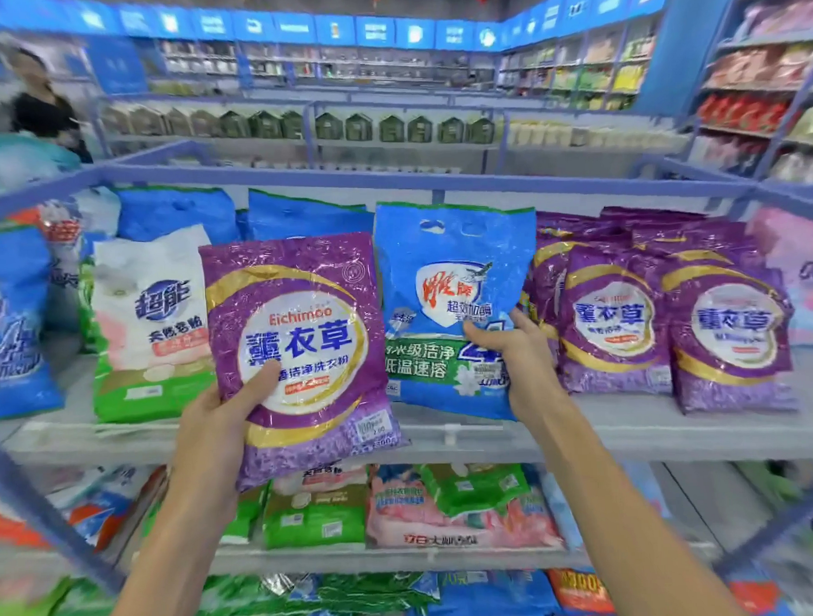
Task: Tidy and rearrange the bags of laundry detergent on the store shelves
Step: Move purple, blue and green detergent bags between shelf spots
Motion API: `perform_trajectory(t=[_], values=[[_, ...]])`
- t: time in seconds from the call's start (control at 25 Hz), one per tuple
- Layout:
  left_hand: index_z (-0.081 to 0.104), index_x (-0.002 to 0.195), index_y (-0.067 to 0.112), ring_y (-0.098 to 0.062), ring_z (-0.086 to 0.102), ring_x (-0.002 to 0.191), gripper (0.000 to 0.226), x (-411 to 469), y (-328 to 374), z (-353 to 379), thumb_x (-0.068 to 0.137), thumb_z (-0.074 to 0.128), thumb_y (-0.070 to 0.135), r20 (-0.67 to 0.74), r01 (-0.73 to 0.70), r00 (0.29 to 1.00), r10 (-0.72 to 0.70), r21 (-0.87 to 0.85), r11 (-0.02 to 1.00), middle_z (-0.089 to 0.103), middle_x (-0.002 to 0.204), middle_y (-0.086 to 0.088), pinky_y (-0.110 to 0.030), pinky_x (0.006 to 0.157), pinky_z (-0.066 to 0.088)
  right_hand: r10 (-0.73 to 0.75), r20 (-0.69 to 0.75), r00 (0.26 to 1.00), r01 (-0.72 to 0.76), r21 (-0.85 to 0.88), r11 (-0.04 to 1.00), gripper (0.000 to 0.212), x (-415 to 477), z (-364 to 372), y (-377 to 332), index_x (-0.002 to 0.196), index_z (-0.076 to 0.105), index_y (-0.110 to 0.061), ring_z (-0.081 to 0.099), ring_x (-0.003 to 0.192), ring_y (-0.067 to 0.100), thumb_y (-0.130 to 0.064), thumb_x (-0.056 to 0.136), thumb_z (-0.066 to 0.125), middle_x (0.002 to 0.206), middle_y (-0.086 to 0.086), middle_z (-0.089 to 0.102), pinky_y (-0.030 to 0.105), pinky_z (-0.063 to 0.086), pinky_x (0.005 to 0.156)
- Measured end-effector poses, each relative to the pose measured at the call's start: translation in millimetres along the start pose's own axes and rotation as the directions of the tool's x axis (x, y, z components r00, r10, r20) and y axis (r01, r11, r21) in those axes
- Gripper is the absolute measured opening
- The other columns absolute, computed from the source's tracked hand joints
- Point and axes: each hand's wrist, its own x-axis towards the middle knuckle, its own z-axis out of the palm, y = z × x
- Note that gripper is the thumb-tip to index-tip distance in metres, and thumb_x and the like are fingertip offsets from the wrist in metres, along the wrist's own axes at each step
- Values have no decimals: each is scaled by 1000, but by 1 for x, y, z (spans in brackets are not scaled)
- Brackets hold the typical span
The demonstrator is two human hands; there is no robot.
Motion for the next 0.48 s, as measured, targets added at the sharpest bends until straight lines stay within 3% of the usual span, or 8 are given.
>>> perform_trajectory(t=[0.08,0.12,0.2,0.24,0.32,0.4,0.48], values=[[71,112,14,-25,78,82,29,-2,-2,10,86,74,25,-12,0,1000,0,-6,1000,80,95,-7,-36,70,61,35,38,999,-35,3,999,41,12,-2,1,96,62,-27,74,71,10,9,81,74,81,-10,77,32,58,72],[71,113,13,-25,78,82,31,-1,-2,14,85,75,25,-20,-7,1000,7,-5,1000,80,96,-7,-35,67,62,47,72,996,-47,-5,999,40,17,-4,4,103,64,-22,75,77,12,9,81,74,86,-8,78,34,59,76],[71,114,13,-25,78,82,32,2,-4,20,84,75,24,-31,-15,999,15,0,1000,80,95,-7,-33,64,63,115,95,989,-108,-76,991,43,24,-7,8,120,62,-12,71,99,20,4,83,75,112,-4,75,41,53,96],[71,114,13,-26,78,83,31,4,-4,23,84,75,24,-28,-14,1000,14,-1,1000,80,96,-7,-33,64,63,150,107,983,-132,-155,979,46,25,-10,9,125,57,-10,67,101,17,1,85,75,119,-9,69,40,48,100],[71,113,14,-27,78,85,29,8,-6,31,85,75,23,-18,-16,1000,16,-3,1000,80,96,-7,-33,66,63,198,174,965,-141,-294,945,40,25,-14,11,117,53,-14,61,96,7,-4,86,76,120,-14,63,33,44,97],[72,113,15,-26,78,86,28,12,-10,44,86,75,22,5,-25,1000,25,17,1000,80,96,-6,-34,69,62,228,191,955,-154,-339,928,55,28,-20,12,131,54,-12,59,110,7,-9,83,81,139,-10,58,29,45,102],[72,114,15,-25,78,87,28,13,-14,61,87,75,22,41,-27,999,26,46,999,80,97,-5,-37,78,59,190,190,963,-116,-341,933,46,25,-24,10,126,57,-15,60,96,0,-5,86,78,132,-9,62,15,51,81]])
